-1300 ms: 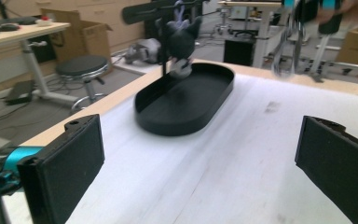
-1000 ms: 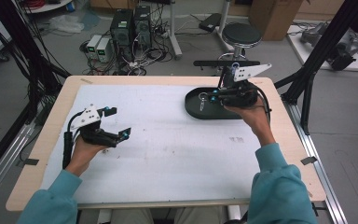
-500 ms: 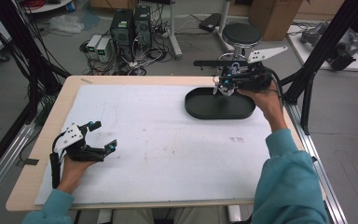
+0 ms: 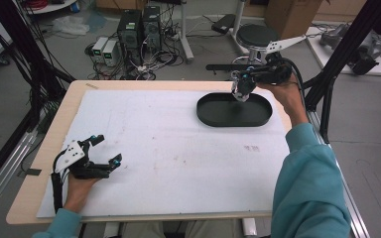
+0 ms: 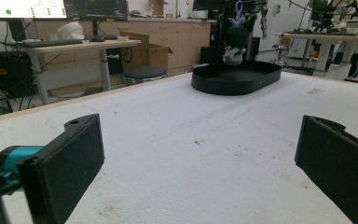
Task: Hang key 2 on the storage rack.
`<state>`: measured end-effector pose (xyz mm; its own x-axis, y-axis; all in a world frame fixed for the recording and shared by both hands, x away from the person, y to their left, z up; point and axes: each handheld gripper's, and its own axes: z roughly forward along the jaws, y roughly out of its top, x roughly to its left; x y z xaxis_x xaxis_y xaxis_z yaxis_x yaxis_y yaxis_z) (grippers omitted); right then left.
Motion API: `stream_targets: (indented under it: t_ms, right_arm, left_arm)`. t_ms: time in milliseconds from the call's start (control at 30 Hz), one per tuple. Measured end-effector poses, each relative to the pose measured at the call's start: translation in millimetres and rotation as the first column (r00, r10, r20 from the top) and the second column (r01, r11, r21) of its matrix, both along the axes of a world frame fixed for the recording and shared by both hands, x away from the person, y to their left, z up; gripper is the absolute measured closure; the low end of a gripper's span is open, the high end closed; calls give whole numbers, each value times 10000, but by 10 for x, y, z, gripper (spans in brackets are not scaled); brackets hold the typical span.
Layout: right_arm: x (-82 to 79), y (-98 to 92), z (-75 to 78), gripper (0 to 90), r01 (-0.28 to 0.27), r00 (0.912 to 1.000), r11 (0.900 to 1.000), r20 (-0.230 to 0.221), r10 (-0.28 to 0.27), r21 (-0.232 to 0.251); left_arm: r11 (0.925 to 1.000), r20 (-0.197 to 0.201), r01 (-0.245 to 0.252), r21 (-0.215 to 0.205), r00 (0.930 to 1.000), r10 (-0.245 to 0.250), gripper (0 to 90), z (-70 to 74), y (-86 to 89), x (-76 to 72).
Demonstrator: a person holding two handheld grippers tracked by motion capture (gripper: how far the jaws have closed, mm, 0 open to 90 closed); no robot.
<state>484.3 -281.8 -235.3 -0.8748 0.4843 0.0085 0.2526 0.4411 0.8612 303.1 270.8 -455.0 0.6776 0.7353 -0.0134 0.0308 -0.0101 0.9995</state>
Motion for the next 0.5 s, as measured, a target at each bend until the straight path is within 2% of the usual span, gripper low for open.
stream_targets:
  t_ms: [100,200,300,500]
  right_arm:
    - [57,10,11,890,24,9999,9999,-105,-25,-114]
    - [113,18,31,890,72,9999,9995,-152,-77,-306]
    - [165,39,66,890,109,9997,9994,-235,-116,-319]
    - [243,77,57,890,214,9992,9983,-329,-232,-547]
  left_arm:
    - [10000,-70,-68,-73,10000,68,17,-3,2,3]
    - [9998,193,-160,68,9997,159,17,-10,-13,-25]
    - [9992,488,-291,-267,9983,303,17,-24,17,-56]
    - [9993,502,-319,-219,9982,330,17,-24,16,-59]
